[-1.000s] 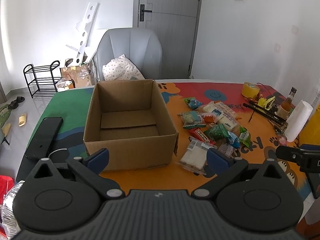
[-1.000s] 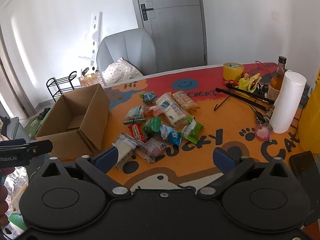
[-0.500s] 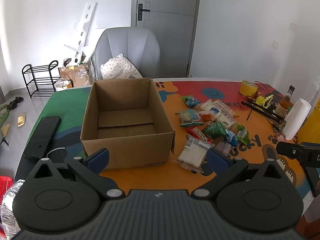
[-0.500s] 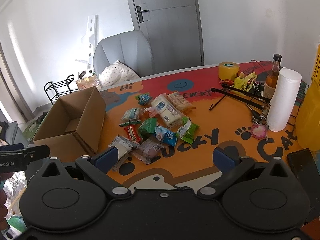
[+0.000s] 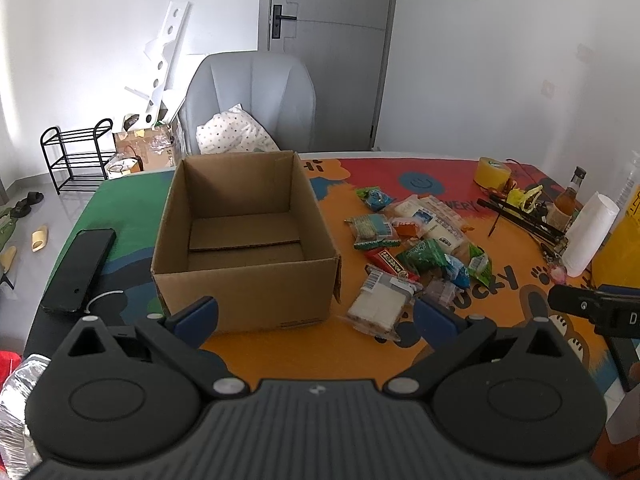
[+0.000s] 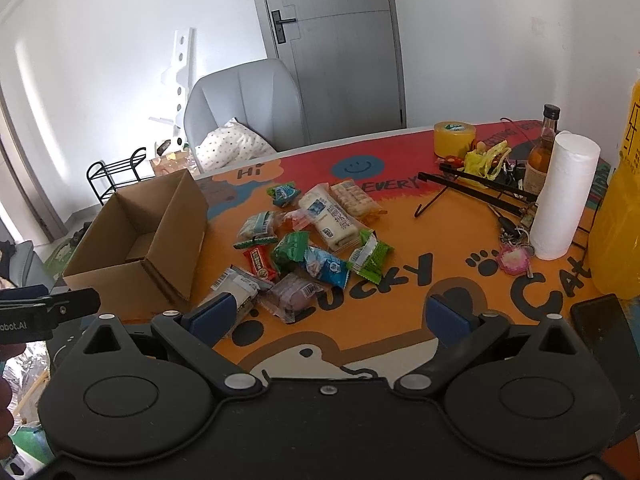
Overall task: Organize snacks
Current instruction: 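Move both tools toward the snack pile beside the cardboard box, then grasp the white bread pack with left tool while right tool grasps green candy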
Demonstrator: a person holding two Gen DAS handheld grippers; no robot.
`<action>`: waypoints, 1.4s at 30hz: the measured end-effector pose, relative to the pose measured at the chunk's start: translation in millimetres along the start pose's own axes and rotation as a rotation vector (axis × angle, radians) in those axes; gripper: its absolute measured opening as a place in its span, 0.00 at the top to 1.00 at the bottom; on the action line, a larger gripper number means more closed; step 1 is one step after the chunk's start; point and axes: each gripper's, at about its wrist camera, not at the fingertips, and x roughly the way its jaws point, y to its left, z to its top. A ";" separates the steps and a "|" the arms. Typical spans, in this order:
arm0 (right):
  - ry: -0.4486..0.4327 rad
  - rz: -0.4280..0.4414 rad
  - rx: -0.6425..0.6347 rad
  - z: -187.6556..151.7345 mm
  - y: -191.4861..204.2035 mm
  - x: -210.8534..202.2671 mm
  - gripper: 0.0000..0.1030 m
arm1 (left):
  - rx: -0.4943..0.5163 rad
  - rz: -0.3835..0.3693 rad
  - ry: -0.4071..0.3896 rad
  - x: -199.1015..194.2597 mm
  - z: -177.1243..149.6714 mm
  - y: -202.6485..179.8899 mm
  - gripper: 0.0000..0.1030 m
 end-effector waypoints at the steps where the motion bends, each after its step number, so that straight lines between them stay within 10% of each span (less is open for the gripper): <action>1: 0.001 -0.001 -0.001 0.0 -0.4 0.8 0.00 | 0.001 0.000 0.002 1.1 0.2 -0.6 0.00; 28: 0.064 0.002 -0.007 7.2 -47.0 69.5 0.00 | 0.046 -0.128 0.061 81.3 3.2 -52.0 0.04; 42: 0.125 0.110 0.038 22.8 -73.4 127.8 0.30 | 0.022 -0.080 0.112 133.1 0.4 -69.0 0.22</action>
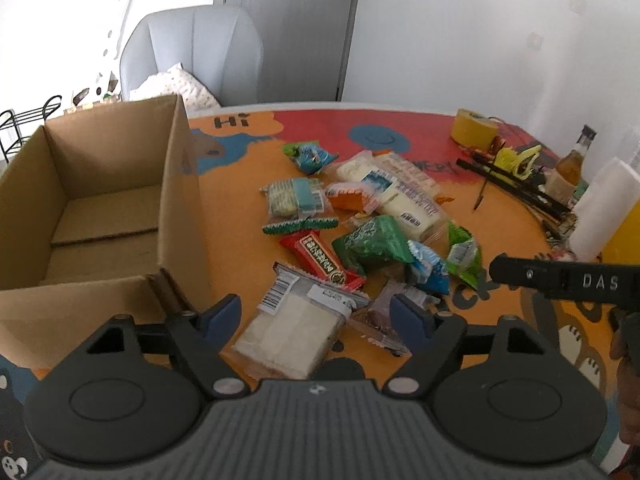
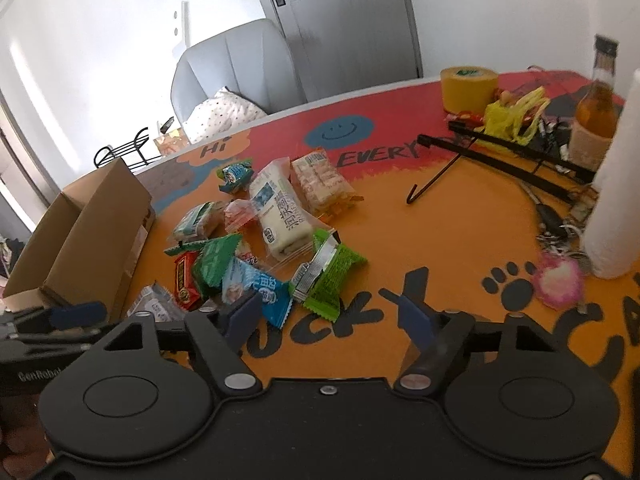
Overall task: Organize snacks
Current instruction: 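Grasp the white bread pack with left tool while right tool grasps green candy, then carry both snacks over the cardboard box and open both tools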
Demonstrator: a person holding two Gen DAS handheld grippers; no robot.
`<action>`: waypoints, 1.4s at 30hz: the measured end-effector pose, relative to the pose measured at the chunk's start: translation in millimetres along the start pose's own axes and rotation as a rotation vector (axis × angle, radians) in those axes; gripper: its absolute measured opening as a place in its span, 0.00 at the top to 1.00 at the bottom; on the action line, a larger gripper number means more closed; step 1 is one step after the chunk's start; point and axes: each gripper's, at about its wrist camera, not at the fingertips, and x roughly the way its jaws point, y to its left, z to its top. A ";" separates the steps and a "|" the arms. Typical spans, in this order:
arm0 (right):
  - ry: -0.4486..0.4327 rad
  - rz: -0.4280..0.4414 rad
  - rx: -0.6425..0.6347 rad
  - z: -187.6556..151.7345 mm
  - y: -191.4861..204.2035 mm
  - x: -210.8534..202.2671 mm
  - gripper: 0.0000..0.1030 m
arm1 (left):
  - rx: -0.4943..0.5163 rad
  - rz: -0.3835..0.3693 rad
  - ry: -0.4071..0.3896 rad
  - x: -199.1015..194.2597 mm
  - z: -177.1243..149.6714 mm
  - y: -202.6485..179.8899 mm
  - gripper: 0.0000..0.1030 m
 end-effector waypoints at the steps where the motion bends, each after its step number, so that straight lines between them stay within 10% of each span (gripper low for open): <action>1: 0.007 0.006 0.002 1.4 -1.5 4.6 0.31 | -0.004 0.010 0.004 2.8 -0.6 0.1 0.22; 10: 0.033 0.038 0.007 12.6 -8.3 37.1 0.36 | -0.044 0.087 0.056 22.8 -8.7 1.6 0.23; 24: 0.019 -0.013 -0.042 10.5 -10.1 42.0 0.71 | -0.042 0.143 0.032 18.7 -26.1 -4.8 0.44; 42: -0.108 0.020 -0.003 -9.3 32.2 -25.9 0.73 | 0.003 -0.020 -0.069 -44.0 -27.4 -1.0 0.56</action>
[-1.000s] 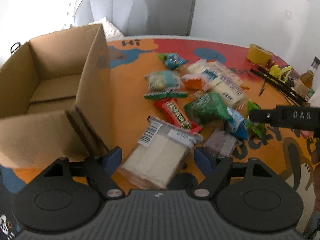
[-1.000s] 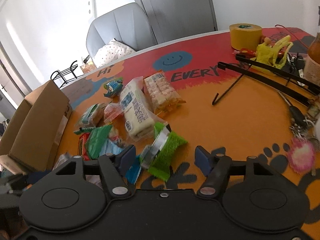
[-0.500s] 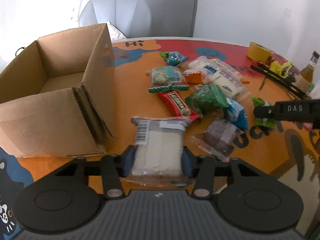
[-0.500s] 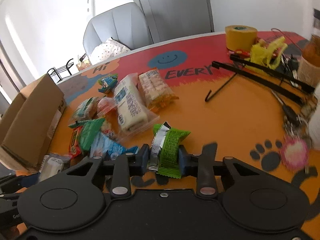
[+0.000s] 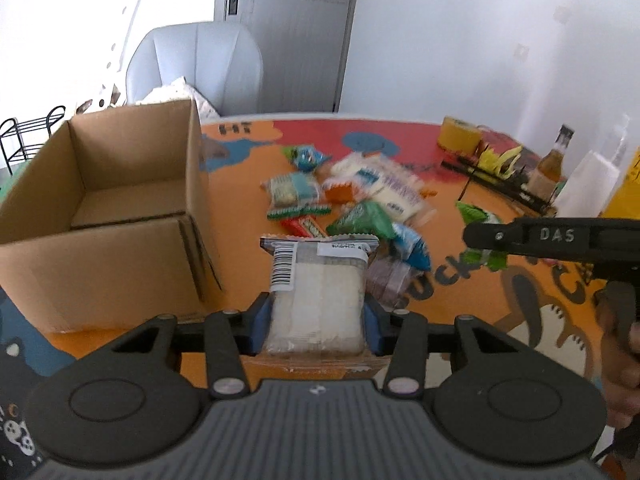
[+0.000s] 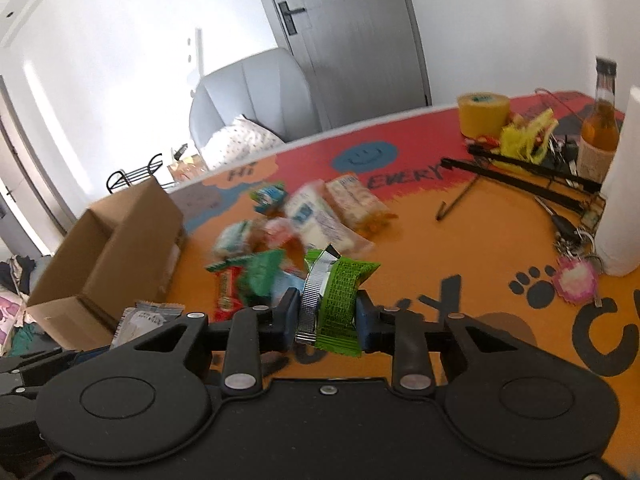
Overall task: Organize snacks
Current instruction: 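Carry both snacks over the cardboard box and open both tools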
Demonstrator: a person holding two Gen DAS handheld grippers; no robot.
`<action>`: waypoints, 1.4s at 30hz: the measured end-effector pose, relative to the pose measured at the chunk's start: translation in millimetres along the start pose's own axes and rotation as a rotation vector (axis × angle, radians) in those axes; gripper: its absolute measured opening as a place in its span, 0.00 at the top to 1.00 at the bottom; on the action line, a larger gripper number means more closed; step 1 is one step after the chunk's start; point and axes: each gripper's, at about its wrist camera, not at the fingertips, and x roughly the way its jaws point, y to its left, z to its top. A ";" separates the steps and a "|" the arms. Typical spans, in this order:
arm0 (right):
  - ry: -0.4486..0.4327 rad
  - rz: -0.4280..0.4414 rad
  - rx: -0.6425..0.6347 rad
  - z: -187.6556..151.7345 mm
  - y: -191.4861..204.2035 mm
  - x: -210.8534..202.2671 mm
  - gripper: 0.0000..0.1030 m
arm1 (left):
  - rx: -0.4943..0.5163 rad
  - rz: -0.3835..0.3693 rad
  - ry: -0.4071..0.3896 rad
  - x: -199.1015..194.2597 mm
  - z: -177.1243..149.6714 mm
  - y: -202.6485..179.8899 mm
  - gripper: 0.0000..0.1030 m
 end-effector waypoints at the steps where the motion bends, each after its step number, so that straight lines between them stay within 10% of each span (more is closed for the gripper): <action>1: -0.006 0.003 -0.005 1.1 3.6 -2.1 0.73 | -0.001 -0.004 -0.005 -3.4 1.7 1.4 0.56; 42: -0.003 0.260 -0.199 45.0 180.4 52.3 0.73 | -0.199 0.178 -0.146 -32.0 71.1 156.0 0.56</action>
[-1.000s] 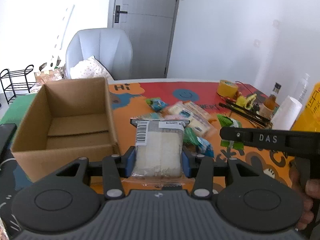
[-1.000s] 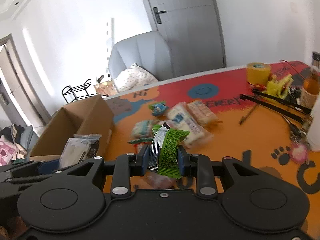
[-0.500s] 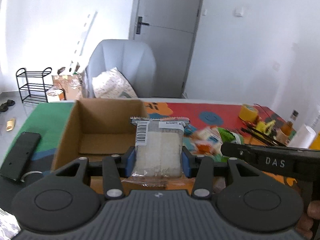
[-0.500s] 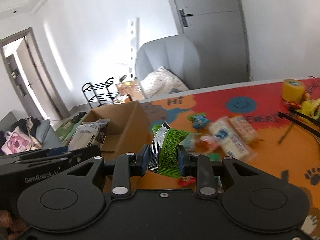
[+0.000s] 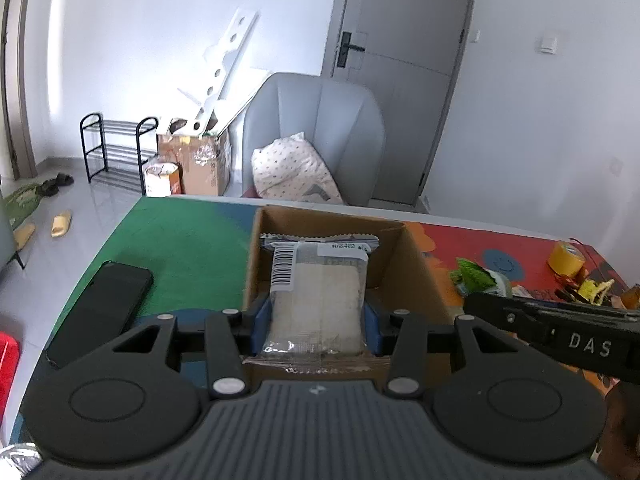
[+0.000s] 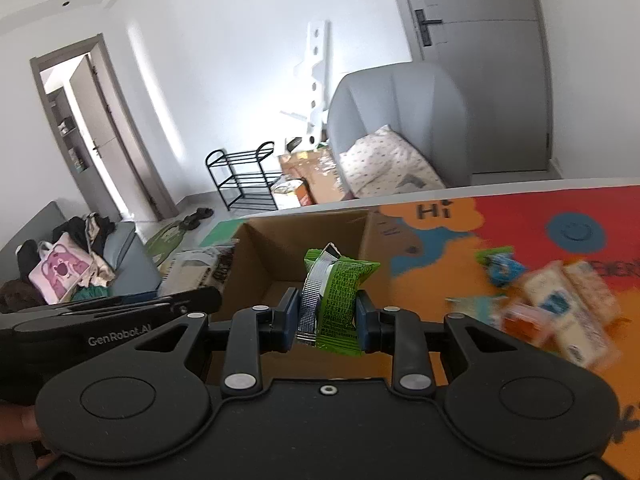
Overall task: Organize snacks
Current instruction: 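Carry both snacks over the cardboard box and open both tools, then withdraw both tools from the box back toward the snack pile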
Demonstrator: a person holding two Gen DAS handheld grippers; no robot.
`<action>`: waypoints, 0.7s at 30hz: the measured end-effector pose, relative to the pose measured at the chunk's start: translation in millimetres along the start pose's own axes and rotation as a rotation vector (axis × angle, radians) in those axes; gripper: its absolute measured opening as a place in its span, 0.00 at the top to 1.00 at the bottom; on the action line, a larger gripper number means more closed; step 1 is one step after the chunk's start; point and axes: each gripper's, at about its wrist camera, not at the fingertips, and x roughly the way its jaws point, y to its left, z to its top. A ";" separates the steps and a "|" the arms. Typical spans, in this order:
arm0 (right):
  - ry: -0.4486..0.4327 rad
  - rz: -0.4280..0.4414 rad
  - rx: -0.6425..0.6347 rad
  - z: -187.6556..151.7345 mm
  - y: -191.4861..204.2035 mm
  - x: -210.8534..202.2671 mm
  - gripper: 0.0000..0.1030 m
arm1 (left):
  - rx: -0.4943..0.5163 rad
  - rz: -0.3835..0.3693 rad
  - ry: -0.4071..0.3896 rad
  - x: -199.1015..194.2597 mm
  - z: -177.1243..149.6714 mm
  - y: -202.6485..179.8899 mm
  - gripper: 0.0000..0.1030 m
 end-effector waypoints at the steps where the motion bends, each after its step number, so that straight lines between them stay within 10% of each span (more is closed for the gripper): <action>1: 0.005 0.003 -0.002 1.6 2.6 6.2 0.73 | 0.001 -0.006 0.005 3.1 1.3 2.3 0.55; 13: 0.060 -0.007 0.036 15.6 15.0 39.1 0.65 | -0.020 -0.036 0.018 18.6 22.5 24.3 0.36; 21: 0.013 -0.109 0.099 12.0 9.3 11.6 0.34 | 0.005 -0.019 0.030 17.2 23.5 27.4 0.14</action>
